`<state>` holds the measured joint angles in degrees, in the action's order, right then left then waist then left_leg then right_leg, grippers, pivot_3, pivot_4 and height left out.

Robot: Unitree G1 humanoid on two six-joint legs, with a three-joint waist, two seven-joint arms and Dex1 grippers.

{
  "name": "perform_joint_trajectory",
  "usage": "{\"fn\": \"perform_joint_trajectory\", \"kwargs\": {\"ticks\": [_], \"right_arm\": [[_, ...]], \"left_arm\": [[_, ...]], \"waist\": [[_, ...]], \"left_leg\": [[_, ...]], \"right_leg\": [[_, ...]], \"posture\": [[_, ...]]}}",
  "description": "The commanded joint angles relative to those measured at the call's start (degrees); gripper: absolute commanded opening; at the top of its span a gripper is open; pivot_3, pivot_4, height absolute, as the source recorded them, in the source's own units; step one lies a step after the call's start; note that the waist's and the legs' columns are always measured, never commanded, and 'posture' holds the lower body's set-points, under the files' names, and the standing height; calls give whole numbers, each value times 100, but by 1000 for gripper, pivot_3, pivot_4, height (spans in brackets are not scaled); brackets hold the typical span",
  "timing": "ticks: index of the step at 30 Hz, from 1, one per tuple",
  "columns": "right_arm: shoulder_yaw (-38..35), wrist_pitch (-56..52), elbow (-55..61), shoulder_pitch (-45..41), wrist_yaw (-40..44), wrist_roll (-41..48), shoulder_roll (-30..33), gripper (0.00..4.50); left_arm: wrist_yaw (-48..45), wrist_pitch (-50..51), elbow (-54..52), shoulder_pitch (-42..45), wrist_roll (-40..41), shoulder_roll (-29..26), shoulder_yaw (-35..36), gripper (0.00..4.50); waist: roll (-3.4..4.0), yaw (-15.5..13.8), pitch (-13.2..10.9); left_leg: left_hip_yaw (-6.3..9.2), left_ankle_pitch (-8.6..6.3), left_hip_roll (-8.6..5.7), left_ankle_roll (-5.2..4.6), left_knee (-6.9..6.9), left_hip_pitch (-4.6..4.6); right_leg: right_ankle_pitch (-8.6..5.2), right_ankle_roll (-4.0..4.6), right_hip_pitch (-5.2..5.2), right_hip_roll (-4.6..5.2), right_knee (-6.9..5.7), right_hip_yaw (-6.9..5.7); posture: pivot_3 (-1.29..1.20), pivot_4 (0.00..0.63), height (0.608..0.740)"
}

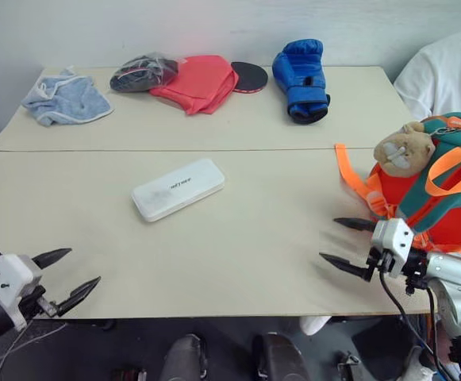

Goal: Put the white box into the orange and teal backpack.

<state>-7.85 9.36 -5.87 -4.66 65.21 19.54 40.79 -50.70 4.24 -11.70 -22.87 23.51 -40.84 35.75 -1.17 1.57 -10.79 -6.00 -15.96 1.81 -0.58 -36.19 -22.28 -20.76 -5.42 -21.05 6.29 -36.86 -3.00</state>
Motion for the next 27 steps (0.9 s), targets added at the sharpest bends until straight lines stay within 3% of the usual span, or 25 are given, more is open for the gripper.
{"fn": "perform_joint_trajectory", "kwargs": {"ticks": [1, 7, 10, 14, 16, 21, 22, 26, 27], "right_arm": [[-83, 133, 97, 7, 11, 68, 5, 4471], [44, -58, 353, 116, -79, 147, -104, 4471], [215, -307, 576, 53, -187, 166, -265, 3856], [524, -1063, 960, -378, -640, 100, -533, 2508], [790, -1594, 1171, -780, -1085, -23, -807, 1685], [1328, -2562, 1296, -1482, -2311, -625, -1538, 215], [1398, -2619, 1250, -1680, -2634, -737, -1811, 0], [1529, -2993, 788, -2235, -3752, -1216, -2665, 0], [1551, -2904, 560, -2376, -3948, -1342, -2822, 0]], "left_arm": [[202, 38, -38, 171, 10, 34, -6, 4500], [319, 585, -275, 396, 411, 160, -146, 4500], [470, 945, -336, 528, 597, 210, -178, 4500], [984, 1269, -350, 798, 515, 253, -160, 3599], [1557, 1615, -408, 1058, 624, 452, -109, 2872], [2899, 2392, -661, 1647, 927, 1149, -19, 1519], [3287, 2646, -715, 1819, 954, 1309, -15, 1213], [4513, 3002, -652, 2472, 424, 1848, -396, 72], [4630, 2982, -570, 2639, 318, 1894, -511, 31]], "waist": [[0, 5, 0], [-1, 6, 0], [-1, 16, 0], [-1, 21, 0], [-1, 14, 0], [-8, 6, 4], [-8, 3, 4], [-20, -9, 12], [-24, -10, 14]], "left_leg": [[0, 0, 0, 0, -2, 0], [2, 8, 0, 17, -5, 1], [2, 11, 1, 22, -5, 3], [3, 13, 2, 25, -4, 4], [6, 14, 1, 26, -7, 3], [15, 15, 2, 36, -2, -1], [14, 15, 1, 36, -4, -3], [15, 18, -2, 37, -33, -25], [15, 19, -6, 36, -38, -26]], "right_leg": [[0, 0, 0, 0, 0, 0], [1, -3, 5, 1, 1, -1], [1, -3, 6, 1, -3, -2], [1, -3, 3, 0, -7, -1], [1, -3, 2, 0, -11, -1], [1, -3, -5, 1, -15, -12], [1, -3, -6, 1, -18, -14], [2, -5, -29, 3, -65, -19], [2, -5, -29, 5, -66, -21]], "posture": [[0, 150, 740], [0, 150, 740], [0, 150, 740], [0, 150, 740], [0, 150, 740], [0, 150, 740], [0, 150, 740], [0, 150, 740], [0, 150, 740]]}}
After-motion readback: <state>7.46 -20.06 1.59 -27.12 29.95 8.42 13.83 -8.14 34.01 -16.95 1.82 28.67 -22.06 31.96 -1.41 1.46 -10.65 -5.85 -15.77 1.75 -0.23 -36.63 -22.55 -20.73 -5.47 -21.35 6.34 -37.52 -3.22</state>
